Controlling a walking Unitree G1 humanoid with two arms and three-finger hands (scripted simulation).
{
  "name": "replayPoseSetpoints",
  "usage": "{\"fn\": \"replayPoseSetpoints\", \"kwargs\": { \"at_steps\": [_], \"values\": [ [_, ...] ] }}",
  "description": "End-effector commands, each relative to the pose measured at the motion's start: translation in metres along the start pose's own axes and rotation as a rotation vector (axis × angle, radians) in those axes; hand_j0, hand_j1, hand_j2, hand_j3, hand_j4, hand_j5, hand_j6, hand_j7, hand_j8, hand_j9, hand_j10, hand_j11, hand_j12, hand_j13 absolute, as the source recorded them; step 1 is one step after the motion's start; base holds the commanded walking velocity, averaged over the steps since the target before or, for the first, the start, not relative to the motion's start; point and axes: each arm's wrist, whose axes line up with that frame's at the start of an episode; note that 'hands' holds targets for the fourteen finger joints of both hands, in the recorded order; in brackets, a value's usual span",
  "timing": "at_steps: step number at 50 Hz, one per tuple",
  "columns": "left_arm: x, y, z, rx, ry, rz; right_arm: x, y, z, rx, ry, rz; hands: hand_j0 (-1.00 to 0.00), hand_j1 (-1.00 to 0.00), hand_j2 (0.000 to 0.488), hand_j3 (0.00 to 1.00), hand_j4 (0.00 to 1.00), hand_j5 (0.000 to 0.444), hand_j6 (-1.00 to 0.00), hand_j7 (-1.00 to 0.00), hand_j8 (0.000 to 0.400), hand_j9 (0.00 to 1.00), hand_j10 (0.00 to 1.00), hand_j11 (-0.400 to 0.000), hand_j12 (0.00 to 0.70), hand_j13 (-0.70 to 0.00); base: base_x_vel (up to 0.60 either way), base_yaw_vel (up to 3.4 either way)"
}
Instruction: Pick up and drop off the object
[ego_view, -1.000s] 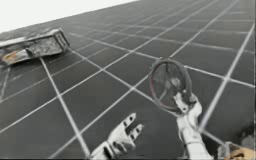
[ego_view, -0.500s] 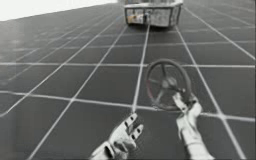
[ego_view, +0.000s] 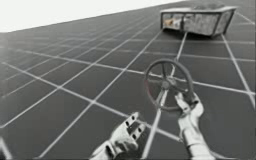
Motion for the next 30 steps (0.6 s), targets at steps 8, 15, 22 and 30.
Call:
{"fn": "replayPoseSetpoints", "kwargs": {
  "at_steps": [8,15,22,30],
  "values": [
    [-0.0026,0.0024,0.0001,-0.012,-0.014,-0.008,-0.003,0.0118,0.0075,0.002,-0.031,0.034,0.0,0.0,0.0,1.0,1.0,0.0,0.0,0.0,0.0,1.0,1.0,-0.4,0.0,-0.7,0.58,-0.07],
    [-0.0026,0.0024,0.0001,-0.012,-0.014,-0.008,-0.003,0.0118,0.0075,0.002,-0.031,0.034,0.0,0.0,0.0,1.0,1.0,0.0,0.0,0.0,0.0,1.0,1.0,-0.4,0.0,-0.7,0.53,-0.16],
    [-0.0026,0.0024,0.0001,-0.012,-0.014,-0.008,-0.003,0.0118,0.0075,0.002,-0.031,0.034,0.0,0.0,0.0,1.0,1.0,0.0,0.0,0.0,0.0,1.0,1.0,-0.4,0.0,-0.7,0.51,-0.18],
    [-0.0026,0.0024,0.0001,-0.012,-0.014,-0.008,-0.003,0.0118,0.0075,0.002,-0.031,0.034,0.0,0.0,0.0,1.0,1.0,0.0,0.0,0.0,0.0,1.0,1.0,-0.4,0.0,-0.7,0.49,-0.23]
  ]
}}
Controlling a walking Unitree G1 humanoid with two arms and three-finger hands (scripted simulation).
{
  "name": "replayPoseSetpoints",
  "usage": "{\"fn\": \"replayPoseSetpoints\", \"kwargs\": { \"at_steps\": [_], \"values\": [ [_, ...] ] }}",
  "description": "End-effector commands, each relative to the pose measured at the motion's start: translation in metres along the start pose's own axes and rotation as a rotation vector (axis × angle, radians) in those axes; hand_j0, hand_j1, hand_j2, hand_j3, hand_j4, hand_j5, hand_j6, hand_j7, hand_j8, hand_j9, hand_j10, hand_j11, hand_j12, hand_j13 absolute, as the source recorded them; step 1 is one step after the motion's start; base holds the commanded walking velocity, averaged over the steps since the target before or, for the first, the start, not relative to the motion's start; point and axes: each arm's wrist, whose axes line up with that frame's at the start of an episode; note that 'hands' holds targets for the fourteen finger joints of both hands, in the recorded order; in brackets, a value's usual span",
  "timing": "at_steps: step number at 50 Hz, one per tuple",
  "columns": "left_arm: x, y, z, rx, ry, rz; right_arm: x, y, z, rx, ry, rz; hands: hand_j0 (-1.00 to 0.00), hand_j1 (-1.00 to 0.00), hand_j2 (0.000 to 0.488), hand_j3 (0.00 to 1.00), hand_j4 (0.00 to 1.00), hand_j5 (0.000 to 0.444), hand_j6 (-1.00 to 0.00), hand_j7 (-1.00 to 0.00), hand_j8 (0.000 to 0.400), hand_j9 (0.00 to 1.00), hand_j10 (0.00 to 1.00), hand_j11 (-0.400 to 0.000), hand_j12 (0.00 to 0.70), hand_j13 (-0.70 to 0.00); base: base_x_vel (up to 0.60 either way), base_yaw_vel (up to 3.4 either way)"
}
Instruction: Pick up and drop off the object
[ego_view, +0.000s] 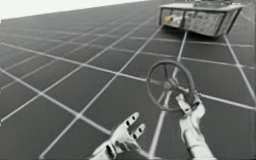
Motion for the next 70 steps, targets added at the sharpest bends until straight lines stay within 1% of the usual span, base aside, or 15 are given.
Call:
{"fn": "replayPoseSetpoints", "kwargs": {
  "at_steps": [1,70],
  "values": [
    [-0.002,0.0017,0.0003,-0.008,-0.012,-0.006,-0.0027,0.0132,0.0079,0.011,-0.033,0.043,0.0,0.0,0.0,1.0,1.0,0.0,0.0,0.0,0.0,1.0,1.0,-0.4,0.0,-0.7,0.48,-0.26],
    [-0.002,0.0017,0.0003,-0.008,-0.012,-0.006,-0.0027,0.0133,0.0079,0.011,-0.033,0.043,0.0,0.0,0.0,1.0,1.0,0.0,0.0,0.0,0.0,1.0,1.0,-0.4,0.0,-0.7,0.51,-0.18]
  ]
}}
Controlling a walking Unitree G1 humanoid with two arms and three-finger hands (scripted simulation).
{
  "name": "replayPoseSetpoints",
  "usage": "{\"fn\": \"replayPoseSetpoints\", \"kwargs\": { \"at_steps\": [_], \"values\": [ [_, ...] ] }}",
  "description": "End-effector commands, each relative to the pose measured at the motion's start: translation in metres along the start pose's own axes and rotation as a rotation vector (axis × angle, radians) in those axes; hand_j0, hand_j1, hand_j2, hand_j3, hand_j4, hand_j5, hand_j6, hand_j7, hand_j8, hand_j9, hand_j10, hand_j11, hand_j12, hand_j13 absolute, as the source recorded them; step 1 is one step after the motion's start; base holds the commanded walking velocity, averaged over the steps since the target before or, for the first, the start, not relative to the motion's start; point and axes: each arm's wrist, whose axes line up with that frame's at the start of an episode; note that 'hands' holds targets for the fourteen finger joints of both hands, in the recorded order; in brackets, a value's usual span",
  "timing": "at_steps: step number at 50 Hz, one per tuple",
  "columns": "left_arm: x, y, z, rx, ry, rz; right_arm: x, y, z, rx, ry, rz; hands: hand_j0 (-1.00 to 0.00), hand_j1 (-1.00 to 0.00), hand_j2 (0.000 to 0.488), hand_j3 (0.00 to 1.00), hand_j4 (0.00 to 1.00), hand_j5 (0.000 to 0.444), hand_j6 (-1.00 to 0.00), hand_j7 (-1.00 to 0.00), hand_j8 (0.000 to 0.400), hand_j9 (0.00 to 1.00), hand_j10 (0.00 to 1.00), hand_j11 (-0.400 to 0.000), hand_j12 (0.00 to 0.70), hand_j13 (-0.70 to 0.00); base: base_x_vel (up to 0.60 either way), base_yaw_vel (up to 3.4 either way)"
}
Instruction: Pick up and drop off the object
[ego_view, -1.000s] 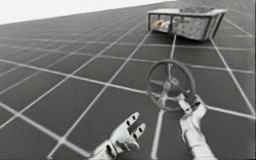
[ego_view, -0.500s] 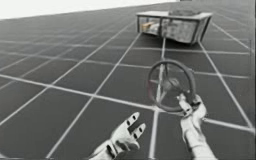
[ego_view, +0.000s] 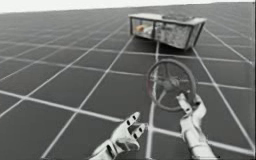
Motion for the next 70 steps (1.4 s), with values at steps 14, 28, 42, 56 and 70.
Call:
{"fn": "replayPoseSetpoints", "kwargs": {
  "at_steps": [14,28,42,56,70],
  "values": [
    [-0.0004,-0.005,0.0022,0.022,-0.003,-0.002,-0.0005,0.0046,0.0071,0.037,-0.02,0.026,0.0,0.0,0.0,1.0,1.0,0.0,0.0,0.0,0.0,1.0,1.0,-0.4,0.0,-0.7,0.56,-0.08],
    [-0.0004,-0.005,0.0022,0.022,-0.003,-0.002,-0.0005,0.0046,0.0071,0.037,-0.02,0.026,0.0,0.0,0.0,1.0,1.0,0.0,0.0,0.0,0.0,1.0,1.0,-0.4,0.0,-0.7,0.56,-0.07],
    [-0.0004,-0.005,0.0022,0.022,-0.003,-0.002,-0.0005,0.0046,0.0071,0.037,-0.02,0.026,0.0,0.0,0.0,1.0,1.0,0.0,0.0,0.0,0.0,1.0,1.0,-0.4,0.0,-0.7,0.58,-0.04],
    [-0.0004,-0.005,0.0022,0.022,-0.003,-0.002,-0.0005,0.0046,0.0071,0.037,-0.02,0.026,0.0,0.0,0.0,1.0,1.0,0.0,0.0,0.0,0.0,1.0,1.0,-0.4,0.0,-0.7,0.57,-0.06],
    [-0.0004,-0.005,0.0022,0.022,-0.003,-0.002,-0.0005,0.0046,0.0071,0.037,-0.02,0.026,0.0,0.0,0.0,1.0,1.0,0.0,0.0,0.0,0.0,1.0,1.0,-0.4,0.0,-0.7,0.59,-0.03]
  ]
}}
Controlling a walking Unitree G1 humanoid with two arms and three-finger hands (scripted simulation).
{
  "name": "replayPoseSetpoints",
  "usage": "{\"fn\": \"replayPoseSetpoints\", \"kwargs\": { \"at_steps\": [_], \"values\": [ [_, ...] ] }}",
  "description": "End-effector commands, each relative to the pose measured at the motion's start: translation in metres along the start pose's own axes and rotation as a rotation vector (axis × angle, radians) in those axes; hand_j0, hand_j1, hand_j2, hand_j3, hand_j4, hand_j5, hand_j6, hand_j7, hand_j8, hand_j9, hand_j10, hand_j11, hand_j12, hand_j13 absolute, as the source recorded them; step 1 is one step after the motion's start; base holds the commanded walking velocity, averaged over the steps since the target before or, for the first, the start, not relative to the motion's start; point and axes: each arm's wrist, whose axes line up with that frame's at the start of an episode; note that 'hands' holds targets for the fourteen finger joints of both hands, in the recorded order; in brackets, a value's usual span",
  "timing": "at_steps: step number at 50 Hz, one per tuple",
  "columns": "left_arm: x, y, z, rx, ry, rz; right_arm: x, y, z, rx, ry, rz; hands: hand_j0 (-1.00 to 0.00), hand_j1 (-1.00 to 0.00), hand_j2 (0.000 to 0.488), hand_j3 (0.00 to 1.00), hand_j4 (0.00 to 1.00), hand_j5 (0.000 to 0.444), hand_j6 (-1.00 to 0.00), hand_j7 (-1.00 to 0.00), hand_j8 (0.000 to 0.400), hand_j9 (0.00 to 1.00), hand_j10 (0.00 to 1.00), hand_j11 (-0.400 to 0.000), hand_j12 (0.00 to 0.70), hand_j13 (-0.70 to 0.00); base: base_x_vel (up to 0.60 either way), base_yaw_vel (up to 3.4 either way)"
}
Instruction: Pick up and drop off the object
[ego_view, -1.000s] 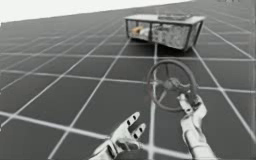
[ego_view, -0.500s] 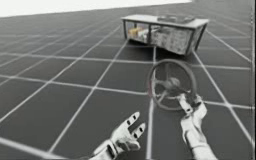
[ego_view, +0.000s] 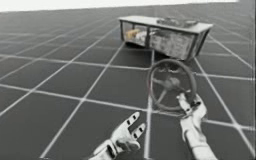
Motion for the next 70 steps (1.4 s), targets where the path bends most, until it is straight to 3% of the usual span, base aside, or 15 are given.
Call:
{"fn": "replayPoseSetpoints", "kwargs": {
  "at_steps": [1,70],
  "values": [
    [-0.0007,-0.0031,0.0014,0.013,-0.003,-0.002,-0.0009,0.0062,0.0071,0.029,-0.023,0.028,0.0,0.0,0.0,1.0,1.0,0.0,0.0,0.0,0.0,1.0,1.0,-0.4,0.0,-0.7,0.58,-0.04],
    [-0.0007,-0.0031,0.0014,0.013,-0.003,-0.002,-0.0009,0.0062,0.0071,0.029,-0.023,0.028,0.0,0.0,0.0,1.0,1.0,0.0,0.0,0.0,0.0,1.0,1.0,-0.4,0.0,-0.7,0.59,-0.01]
  ]
}}
